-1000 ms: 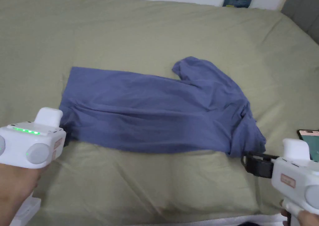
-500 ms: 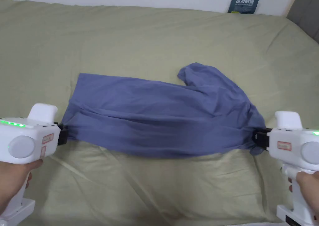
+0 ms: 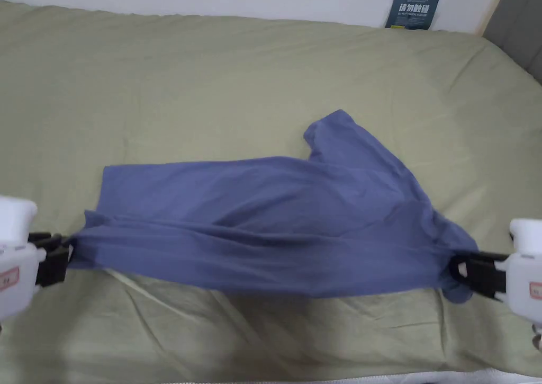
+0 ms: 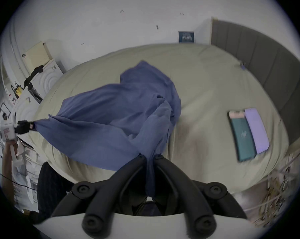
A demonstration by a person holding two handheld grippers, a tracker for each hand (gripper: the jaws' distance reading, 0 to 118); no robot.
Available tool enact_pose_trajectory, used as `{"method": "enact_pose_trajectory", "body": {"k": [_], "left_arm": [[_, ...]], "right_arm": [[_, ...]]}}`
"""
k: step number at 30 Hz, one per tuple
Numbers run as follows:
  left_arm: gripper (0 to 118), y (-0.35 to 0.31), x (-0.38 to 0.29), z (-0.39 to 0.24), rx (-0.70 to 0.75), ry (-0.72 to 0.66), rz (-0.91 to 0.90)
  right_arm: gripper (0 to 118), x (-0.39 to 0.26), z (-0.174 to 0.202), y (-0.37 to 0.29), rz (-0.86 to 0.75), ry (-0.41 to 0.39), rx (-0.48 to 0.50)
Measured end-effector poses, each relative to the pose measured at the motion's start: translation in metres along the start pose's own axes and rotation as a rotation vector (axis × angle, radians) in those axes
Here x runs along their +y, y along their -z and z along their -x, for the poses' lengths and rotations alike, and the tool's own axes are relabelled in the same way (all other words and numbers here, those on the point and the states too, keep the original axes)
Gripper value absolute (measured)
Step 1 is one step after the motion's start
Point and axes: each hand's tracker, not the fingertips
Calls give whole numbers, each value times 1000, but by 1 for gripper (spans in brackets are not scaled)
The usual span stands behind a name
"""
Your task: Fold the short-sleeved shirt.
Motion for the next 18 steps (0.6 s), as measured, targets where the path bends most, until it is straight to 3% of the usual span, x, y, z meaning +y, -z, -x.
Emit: {"method": "enact_pose_trajectory", "body": {"k": [5, 6, 7, 8, 9, 10, 12, 15, 16, 17, 18], "left_arm": [[0, 34, -57, 4, -20, -63, 33], [16, 38, -61, 4, -6, -85, 36], [51, 40, -65, 4, 20, -106, 45], [92, 35, -65, 1, 35, -104, 37], [107, 28, -66, -1, 48, -109, 22], [105, 14, -66, -3, 57, -112, -53], [105, -19, -65, -11, 64, -136, -177], [101, -49, -59, -23, 57, -112, -381], [85, -49, -52, -23, 78, -116, -369], [43, -48, -44, -25, 81, -120, -354], [0, -45, -35, -26, 79, -121, -349]], "right_arm": [[4, -54, -13, 37, 17, 65, -15], [13, -62, -20, 44, -11, 81, -19], [36, -66, -23, 45, -52, 76, -22], [72, -69, -23, 40, -108, 66, -21], [112, -68, -21, 33, -124, 62, -36], [118, -70, -14, 21, -171, 61, -31], [118, -68, -2, -6, -295, 21, 19], [118, -65, 30, -34, -439, -136, -33], [118, -60, 39, -37, -448, -175, -49], [110, -54, 47, -36, -416, -192, -41], [61, -52, 57, -34, -408, -193, -23]]}}
